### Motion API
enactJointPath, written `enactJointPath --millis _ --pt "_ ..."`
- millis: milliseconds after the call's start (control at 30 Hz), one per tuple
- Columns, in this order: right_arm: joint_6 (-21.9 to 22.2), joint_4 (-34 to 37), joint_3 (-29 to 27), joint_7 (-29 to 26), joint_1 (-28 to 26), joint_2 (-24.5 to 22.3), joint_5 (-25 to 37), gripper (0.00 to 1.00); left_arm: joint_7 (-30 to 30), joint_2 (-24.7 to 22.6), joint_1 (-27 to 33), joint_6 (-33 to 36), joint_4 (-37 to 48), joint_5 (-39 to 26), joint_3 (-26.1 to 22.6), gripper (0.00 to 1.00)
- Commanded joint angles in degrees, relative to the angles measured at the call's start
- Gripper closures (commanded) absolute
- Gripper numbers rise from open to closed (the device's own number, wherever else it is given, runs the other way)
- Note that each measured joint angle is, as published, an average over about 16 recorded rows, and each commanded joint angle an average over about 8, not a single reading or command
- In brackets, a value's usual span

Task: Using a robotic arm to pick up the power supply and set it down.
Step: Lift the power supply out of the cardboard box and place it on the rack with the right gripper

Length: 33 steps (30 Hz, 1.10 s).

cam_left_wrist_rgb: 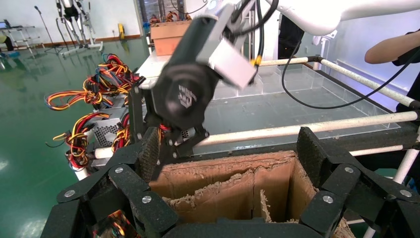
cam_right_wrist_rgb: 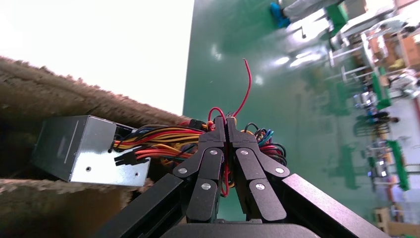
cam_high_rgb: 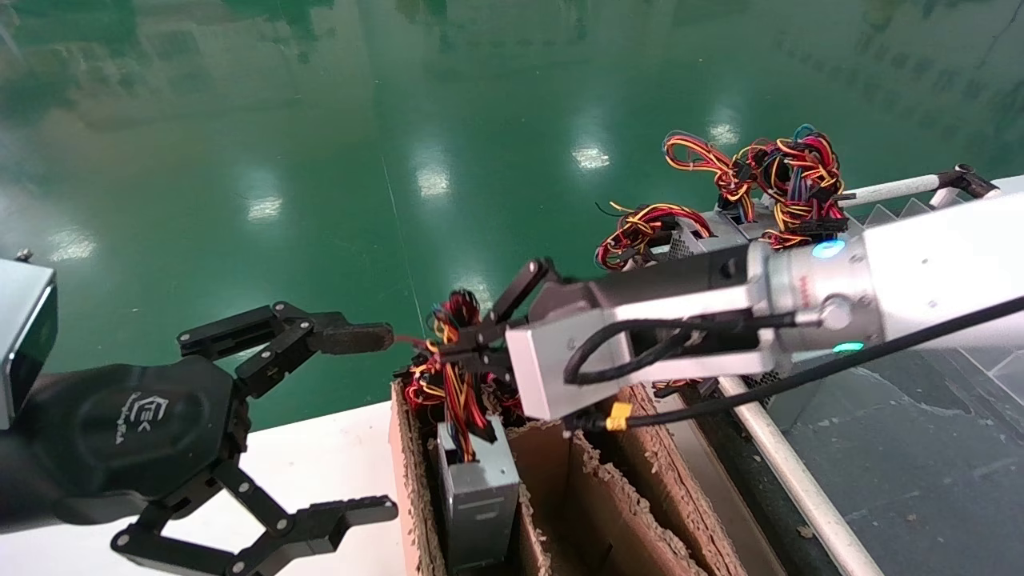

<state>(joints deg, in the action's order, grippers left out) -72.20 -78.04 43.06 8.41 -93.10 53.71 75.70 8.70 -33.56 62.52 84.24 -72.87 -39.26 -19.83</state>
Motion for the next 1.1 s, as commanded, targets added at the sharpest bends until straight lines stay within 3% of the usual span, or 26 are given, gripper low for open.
enactJointPath --millis 33,300,533,1100 --pt "-0.16 -0.02 -0.60 0.54 -0.49 -0.26 -0.80 1.00 0.00 0.00 0.00 0.00 0.00 0.00 0.00 0.00" --pt "-4.75 0.19 -3.24 2.30 -3.73 -2.44 -6.46 1.00 0.00 0.00 0.00 0.00 0.00 0.01 -0.01 0.00" --pt "-6.54 0.28 -5.01 2.68 -6.88 -4.57 -7.95 1.00 -0.01 0.01 0.00 -0.01 0.00 0.01 -0.02 0.00" --pt "-3.84 0.38 -8.42 2.00 -12.31 -10.10 -4.80 1.00 -0.02 0.01 0.01 -0.01 0.00 0.02 -0.03 0.00"
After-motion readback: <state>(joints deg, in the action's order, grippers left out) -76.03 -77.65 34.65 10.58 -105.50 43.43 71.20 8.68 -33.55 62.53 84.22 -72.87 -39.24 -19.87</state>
